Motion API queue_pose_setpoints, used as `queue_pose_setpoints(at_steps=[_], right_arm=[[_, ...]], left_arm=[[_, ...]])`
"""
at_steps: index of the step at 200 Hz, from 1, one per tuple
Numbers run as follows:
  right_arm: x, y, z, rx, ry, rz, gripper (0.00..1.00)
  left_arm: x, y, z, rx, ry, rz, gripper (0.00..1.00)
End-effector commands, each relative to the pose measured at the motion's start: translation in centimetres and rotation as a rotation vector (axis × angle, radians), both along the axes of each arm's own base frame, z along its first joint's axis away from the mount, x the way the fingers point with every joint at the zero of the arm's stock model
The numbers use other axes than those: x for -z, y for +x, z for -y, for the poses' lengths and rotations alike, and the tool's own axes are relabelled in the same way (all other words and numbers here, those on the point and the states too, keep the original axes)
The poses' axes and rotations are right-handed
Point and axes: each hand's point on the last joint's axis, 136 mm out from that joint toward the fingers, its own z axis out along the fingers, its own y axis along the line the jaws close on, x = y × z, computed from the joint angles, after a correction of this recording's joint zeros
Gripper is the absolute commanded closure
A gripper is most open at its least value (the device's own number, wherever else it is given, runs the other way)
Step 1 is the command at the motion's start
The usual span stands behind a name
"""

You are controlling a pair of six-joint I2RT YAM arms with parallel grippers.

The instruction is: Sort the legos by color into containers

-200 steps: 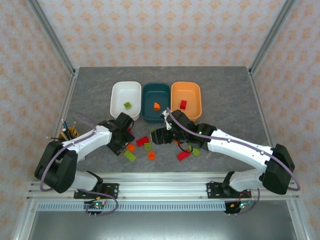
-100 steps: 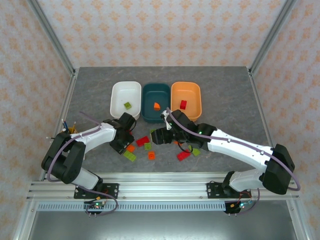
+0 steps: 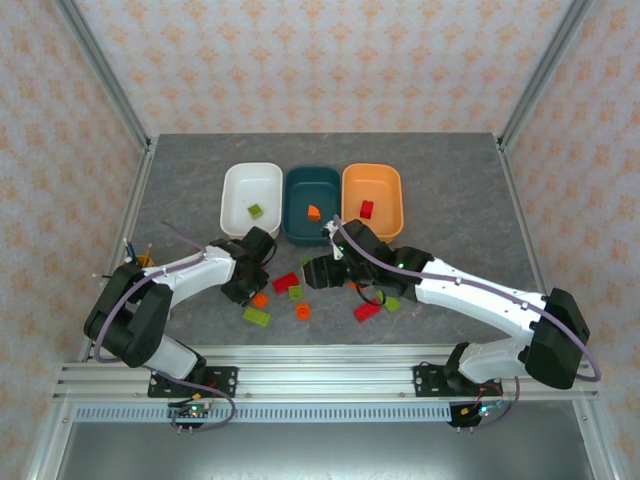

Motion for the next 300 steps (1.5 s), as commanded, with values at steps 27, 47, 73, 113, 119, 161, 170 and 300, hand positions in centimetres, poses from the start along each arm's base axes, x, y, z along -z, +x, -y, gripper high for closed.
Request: queue_pose_setpoints(at_steps=[27, 47, 73, 113, 119, 161, 170, 300], right_arm=[[-5.1, 2.6, 3.5, 0.192, 0.008, 0.153, 0.31], [-7.7, 4.2, 5.3, 0.301, 0.069, 0.203, 0.29], [-9.5, 6.4, 7.0, 0.410, 0.135, 0.218, 0.24], [-10.2, 9.4, 9.3, 0.542, 0.173, 0.178, 0.17], [-9.9, 9.7, 9.4, 0.550, 0.166, 0.167, 0.17], [-9.0, 10.5, 9.8, 0.575, 0.145, 0.132, 0.17], [-8.7, 10.5, 9.9, 0.579, 0.142, 0.122, 0.17], [-4.8, 9.5, 10.7, 0.596, 0.063, 0.035, 0.16]], left_arm=[[-8.7, 4.6, 1.7, 0.061, -0.025, 0.243, 0.64], [-11.8, 6.0, 2.2, 0.104, -0.027, 0.303, 0.64], [-14.8, 9.3, 3.9, 0.223, -0.007, 0.353, 0.64], [-15.9, 14.8, 6.8, 0.404, 0.066, 0.327, 0.65], [-15.6, 15.5, 7.3, 0.425, 0.075, 0.317, 0.65], [-12.8, 19.8, 9.8, 0.525, 0.123, 0.246, 0.66], [-12.1, 20.3, 9.9, 0.542, 0.146, 0.224, 0.66], [-4.5, 19.5, 9.5, 0.571, 0.213, 0.046, 0.58]])
